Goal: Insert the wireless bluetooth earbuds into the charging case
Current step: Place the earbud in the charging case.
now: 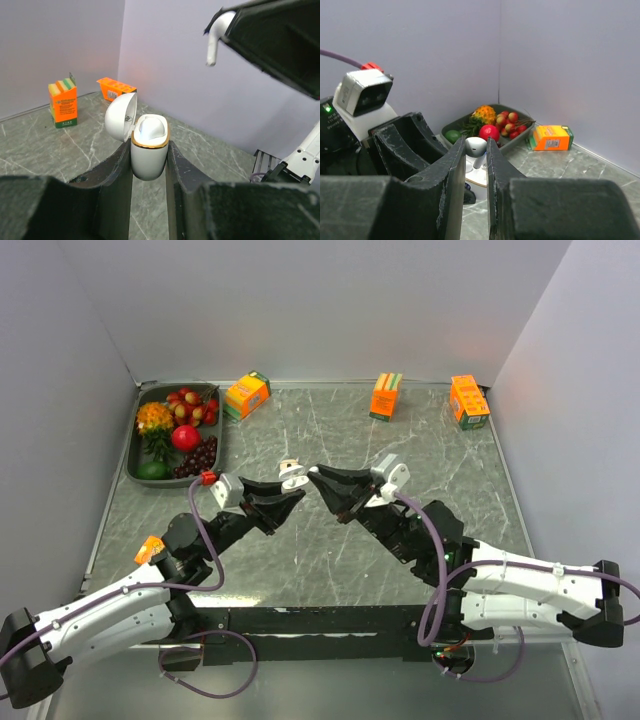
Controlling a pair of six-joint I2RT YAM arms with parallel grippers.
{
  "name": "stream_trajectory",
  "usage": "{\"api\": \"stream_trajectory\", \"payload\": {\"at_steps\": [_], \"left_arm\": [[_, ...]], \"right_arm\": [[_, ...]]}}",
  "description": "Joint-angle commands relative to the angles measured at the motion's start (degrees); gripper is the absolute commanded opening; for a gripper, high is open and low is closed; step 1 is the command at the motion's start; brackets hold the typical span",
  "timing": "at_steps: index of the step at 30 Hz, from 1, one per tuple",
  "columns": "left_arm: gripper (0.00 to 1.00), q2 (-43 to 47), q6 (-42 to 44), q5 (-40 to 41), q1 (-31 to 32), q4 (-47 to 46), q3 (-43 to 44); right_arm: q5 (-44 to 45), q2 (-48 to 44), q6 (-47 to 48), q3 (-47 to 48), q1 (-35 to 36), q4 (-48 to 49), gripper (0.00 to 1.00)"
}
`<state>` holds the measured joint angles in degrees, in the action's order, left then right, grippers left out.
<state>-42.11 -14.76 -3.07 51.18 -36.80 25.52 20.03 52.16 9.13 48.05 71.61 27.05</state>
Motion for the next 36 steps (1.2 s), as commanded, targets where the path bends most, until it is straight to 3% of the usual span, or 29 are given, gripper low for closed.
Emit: {"api": "stream_trajectory", "payload": {"at_steps": [1, 7, 36], "left_arm": [[0.01, 0.6, -0.5, -2.4, 0.0, -4.7, 1.2], [0.01, 2.1, 1.3, -3.7, 0.1, -8.4, -1.8], [0.01, 2.5, 0.8, -4.3, 0.1, -7.9, -2.0]], "right_arm": [[0.1, 1.3, 0.5, -0.9, 1.1, 4.1, 0.00], [-0.1, 2.1, -0.4, -1.5, 1.4, 4.1, 0.00], [2.2, 5.1, -0.9, -0.6, 1.5, 2.5, 0.00]]}}
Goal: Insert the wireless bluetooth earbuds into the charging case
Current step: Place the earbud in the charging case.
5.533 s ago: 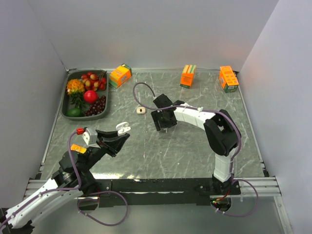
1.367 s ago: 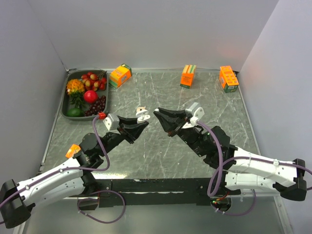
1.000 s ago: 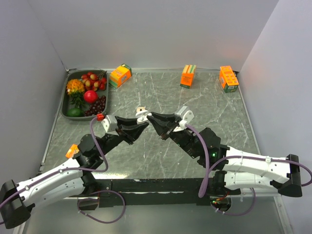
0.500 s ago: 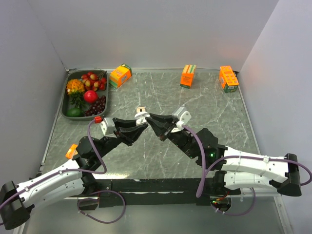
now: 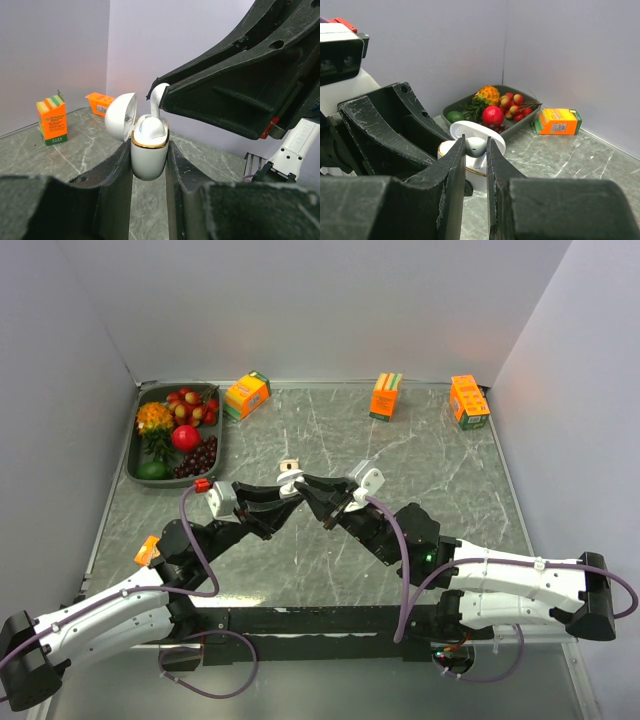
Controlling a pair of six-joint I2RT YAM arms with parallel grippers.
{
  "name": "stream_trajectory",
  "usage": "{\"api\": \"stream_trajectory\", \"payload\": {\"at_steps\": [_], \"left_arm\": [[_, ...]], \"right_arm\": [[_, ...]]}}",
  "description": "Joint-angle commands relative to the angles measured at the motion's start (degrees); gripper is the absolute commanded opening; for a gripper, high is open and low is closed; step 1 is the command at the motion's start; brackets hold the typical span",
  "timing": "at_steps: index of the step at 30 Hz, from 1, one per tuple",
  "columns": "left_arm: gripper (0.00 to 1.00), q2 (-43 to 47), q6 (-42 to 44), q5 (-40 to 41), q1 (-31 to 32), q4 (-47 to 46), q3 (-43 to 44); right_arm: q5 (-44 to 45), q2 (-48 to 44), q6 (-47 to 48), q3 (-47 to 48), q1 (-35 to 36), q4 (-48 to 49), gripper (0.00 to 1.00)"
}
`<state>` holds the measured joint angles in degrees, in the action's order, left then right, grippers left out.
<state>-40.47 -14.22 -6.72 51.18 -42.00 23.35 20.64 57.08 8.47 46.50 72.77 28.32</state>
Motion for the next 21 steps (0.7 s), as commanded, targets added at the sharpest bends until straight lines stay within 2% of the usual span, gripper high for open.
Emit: {"api": "stream_trajectory", "payload": {"at_steps": [1, 21], "left_arm": [[0.01, 0.8, 0.3, -0.7, 0.1, -2.7, 0.2], [0.01, 1.4, 0.1, -0.2, 0.1, -2.1, -0.2]], "right_arm": [[2.1, 0.3, 0.1, 1.0, 0.4, 1.0, 0.00], [4.1, -0.6, 1.2, 1.0, 0.4, 0.1, 0.00]]}}
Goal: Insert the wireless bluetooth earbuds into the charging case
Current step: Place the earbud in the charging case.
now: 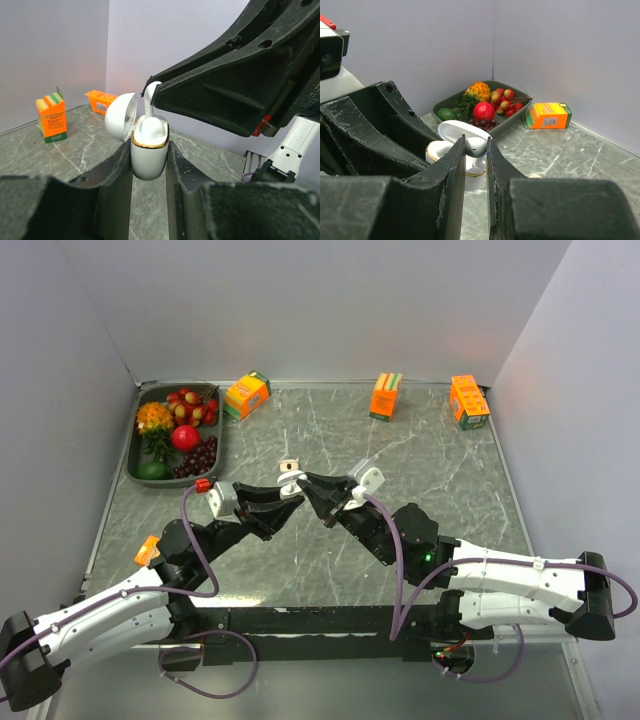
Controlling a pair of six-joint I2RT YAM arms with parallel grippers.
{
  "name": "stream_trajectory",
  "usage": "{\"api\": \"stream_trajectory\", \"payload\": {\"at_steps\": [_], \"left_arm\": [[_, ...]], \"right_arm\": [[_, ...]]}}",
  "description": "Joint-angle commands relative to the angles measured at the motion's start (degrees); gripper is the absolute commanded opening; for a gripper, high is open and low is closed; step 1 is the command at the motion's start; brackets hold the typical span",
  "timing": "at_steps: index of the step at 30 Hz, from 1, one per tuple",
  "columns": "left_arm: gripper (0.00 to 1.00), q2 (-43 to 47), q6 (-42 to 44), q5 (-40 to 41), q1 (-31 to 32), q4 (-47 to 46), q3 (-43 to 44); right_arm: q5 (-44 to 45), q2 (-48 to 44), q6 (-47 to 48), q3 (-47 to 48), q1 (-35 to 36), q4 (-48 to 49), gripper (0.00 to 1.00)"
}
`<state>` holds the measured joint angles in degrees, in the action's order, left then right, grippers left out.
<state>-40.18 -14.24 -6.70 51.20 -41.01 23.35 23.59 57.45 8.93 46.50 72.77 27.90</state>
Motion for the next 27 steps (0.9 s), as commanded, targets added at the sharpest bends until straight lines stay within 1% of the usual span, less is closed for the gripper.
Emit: {"api": "stream_trajectory", "payload": {"at_steps": [1, 8, 9, 12, 14, 16, 19, 20, 22, 23, 27], "left_arm": [[0.01, 1.1, 0.1, -0.2, 0.0, -3.0, -0.1], [0.01, 1.0, 0.4, 0.0, 0.1, -2.8, 0.4], [0.01, 0.9, 0.4, -0.1, 0.1, -2.8, 0.4], [0.01, 0.6, 0.3, -0.2, 0.1, -3.1, 0.4], [0.01, 0.5, 0.2, -0.1, 0.0, -3.2, 0.4], [0.01, 0.5, 0.2, 0.0, 0.1, -3.2, 0.4], [0.01, 0.5, 0.3, 0.2, 0.0, -3.2, 0.3], [0.01, 0.6, 0.3, 0.3, 0.1, -3.2, 0.3], [0.01, 0.5, 0.4, 0.3, 0.1, -3.1, 0.4], [0.01, 0.5, 0.4, 0.4, 0.0, -3.0, 0.4], [0.01, 0.2, 0.6, 0.7, 0.0, -3.4, 0.4]], "right_arm": [[1.0, -0.9, 0.7, 0.9, 0.4, 0.5, 0.00], [1.5, -0.9, -0.2, 0.9, 0.4, -1.0, 0.01], [1.7, -0.8, -0.4, 1.1, 0.4, -1.7, 0.11], [2.0, -0.8, -0.3, 1.7, 0.4, -2.1, 0.21], [1.7, -0.6, -0.1, 2.0, 0.4, -2.4, 0.21], [1.6, -0.5, -0.1, 2.4, 0.4, -2.8, 0.24], [1.6, -0.4, -0.2, 2.7, 0.4, -3.2, 0.30], [1.5, -0.4, -0.4, 2.9, 0.4, -3.4, 0.34], [1.5, -0.4, -0.7, 3.3, 0.3, -3.8, 0.37], [1.4, -0.4, -0.8, 3.6, 0.4, -4.2, 0.40], [1.5, -0.7, -0.9, 4.3, 0.4, -4.4, 0.45]]}}
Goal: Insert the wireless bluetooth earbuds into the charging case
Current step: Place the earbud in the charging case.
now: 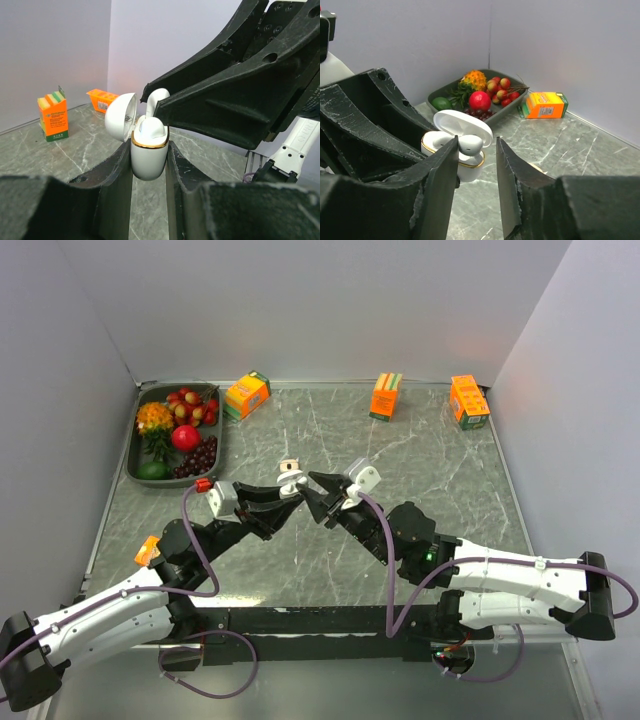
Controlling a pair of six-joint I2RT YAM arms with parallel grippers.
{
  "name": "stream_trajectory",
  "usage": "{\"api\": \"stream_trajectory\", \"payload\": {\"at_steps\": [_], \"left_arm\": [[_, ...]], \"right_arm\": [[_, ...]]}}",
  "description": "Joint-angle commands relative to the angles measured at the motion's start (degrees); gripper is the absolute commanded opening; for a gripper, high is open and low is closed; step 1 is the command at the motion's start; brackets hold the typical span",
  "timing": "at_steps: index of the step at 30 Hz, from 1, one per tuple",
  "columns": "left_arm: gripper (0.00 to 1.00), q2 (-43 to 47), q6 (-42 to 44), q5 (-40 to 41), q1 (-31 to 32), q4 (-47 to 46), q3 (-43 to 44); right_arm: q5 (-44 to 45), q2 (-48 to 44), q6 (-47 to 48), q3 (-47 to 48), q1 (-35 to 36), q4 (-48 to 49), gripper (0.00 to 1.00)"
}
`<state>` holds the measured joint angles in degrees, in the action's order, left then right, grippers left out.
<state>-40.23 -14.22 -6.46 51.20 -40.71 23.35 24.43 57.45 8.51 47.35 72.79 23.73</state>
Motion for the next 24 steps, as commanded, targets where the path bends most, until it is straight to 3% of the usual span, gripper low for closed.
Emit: {"api": "stream_trajectory", "payload": {"at_steps": [1, 13, 19, 22, 24], "left_arm": [[0.01, 0.2, 0.6, 0.6, 0.1, -3.9, 0.4], [0.01, -0.9, 0.6, 0.7, 0.1, -4.6, 0.3], [0.01, -0.6, 0.9, 0.8, 0.1, -4.1, 0.3], [0.01, -0.2, 0.9, 0.7, 0.0, -3.1, 0.1], [0.01, 0.0, 1.2, 0.0, 0.1, -2.2, -0.1]], "right_arm": [[0.7, -0.8, -0.5, 3.5, 0.7, -0.3, 0.45], [0.4, -1.6, -0.7, 5.9, 2.1, -1.7, 0.63], [5.5, -5.9, -3.9, 7.1, 2.3, -1.2, 0.66], [11.9, -6.1, -5.6, 12.7, 1.3, -9.4, 0.61], [8.8, -1.8, -11.8, 24.4, -2.6, -29.7, 0.59]]}}
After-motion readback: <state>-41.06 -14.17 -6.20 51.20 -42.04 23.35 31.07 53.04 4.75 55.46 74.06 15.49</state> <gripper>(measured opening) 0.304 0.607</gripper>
